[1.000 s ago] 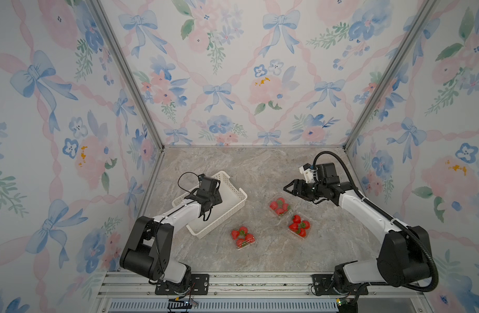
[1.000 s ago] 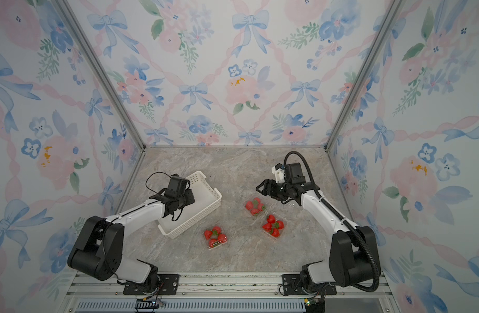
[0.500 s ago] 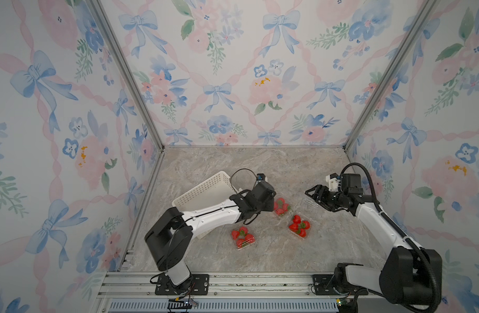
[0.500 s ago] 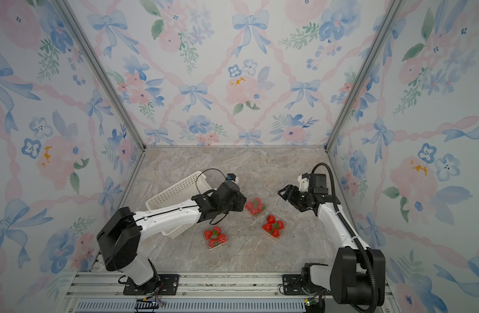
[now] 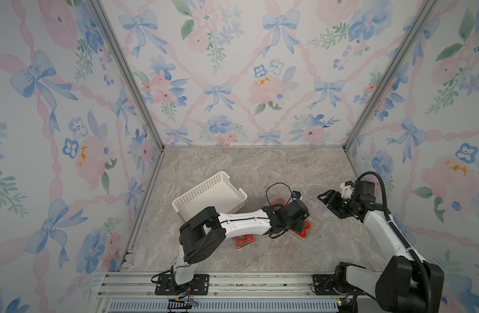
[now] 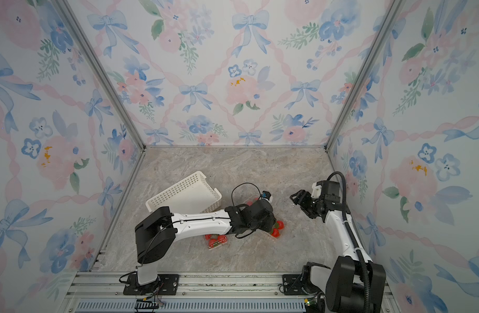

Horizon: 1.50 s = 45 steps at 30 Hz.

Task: Pack strawberries into containers
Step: Place the strawberry in the packing box.

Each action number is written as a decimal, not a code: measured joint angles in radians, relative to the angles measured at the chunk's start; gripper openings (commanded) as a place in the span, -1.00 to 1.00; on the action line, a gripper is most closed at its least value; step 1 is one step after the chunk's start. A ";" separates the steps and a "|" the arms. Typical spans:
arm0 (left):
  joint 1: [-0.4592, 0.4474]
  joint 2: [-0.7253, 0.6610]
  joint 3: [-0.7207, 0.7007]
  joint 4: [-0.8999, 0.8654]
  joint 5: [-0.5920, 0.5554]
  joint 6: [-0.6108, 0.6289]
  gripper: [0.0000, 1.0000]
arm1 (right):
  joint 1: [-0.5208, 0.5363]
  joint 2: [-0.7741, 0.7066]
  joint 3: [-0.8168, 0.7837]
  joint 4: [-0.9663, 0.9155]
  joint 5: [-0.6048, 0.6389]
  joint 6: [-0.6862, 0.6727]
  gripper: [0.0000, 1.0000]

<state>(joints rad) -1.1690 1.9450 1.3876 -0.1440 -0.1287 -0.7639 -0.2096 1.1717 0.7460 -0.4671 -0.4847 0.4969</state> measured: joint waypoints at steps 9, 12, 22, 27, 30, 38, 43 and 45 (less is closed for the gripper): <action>-0.010 0.094 0.045 0.005 0.001 0.000 -0.18 | -0.022 0.000 -0.013 -0.001 -0.002 -0.011 0.48; -0.010 0.101 0.056 0.006 0.007 -0.001 -0.12 | -0.033 0.000 -0.021 -0.003 -0.008 -0.018 0.48; -0.010 0.121 0.070 0.005 0.014 -0.007 0.02 | -0.040 0.000 -0.036 -0.005 -0.024 -0.034 0.49; -0.010 0.121 0.070 0.005 0.004 -0.007 0.05 | -0.040 0.000 -0.037 -0.005 -0.031 -0.037 0.49; -0.010 0.119 0.069 0.005 -0.013 -0.008 0.04 | -0.044 0.000 -0.037 -0.005 -0.031 -0.039 0.49; -0.010 -0.001 -0.003 -0.001 -0.118 -0.011 0.10 | -0.057 0.038 -0.049 0.000 -0.031 -0.040 0.50; -0.010 -0.116 -0.084 0.008 -0.160 -0.043 0.02 | -0.058 0.091 -0.049 0.016 -0.030 -0.040 0.50; -0.010 -0.168 -0.146 0.010 -0.167 -0.067 -0.03 | -0.058 0.117 -0.049 0.019 -0.027 -0.039 0.50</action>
<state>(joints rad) -1.1786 1.7767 1.2415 -0.1341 -0.2958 -0.8307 -0.2676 1.2884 0.6968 -0.4484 -0.5114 0.4580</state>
